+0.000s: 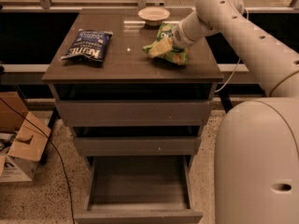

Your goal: Place green rice chip bag into bottom drawer

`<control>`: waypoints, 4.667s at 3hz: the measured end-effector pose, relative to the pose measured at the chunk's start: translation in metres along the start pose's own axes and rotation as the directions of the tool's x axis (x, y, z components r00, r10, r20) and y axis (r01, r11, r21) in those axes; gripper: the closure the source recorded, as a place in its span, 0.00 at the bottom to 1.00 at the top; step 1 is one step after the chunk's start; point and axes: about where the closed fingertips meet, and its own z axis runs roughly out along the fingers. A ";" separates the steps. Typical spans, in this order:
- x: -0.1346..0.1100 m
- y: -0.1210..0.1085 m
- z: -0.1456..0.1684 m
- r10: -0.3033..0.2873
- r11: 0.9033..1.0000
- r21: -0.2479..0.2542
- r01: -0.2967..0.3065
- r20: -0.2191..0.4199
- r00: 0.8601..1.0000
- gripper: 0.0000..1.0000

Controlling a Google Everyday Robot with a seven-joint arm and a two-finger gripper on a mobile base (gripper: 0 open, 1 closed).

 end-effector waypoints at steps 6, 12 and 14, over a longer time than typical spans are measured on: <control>-0.003 0.000 -0.003 0.000 1.000 0.000 0.000 0.000 1.000 0.73; -0.002 -0.016 -0.034 -0.106 0.990 0.094 0.105 0.006 0.994 0.19; 0.006 -0.020 -0.025 -0.102 0.991 0.089 0.103 -0.011 0.995 0.65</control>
Offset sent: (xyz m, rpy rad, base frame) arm -0.0666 -0.0115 0.1194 -0.0707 -0.2651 0.0347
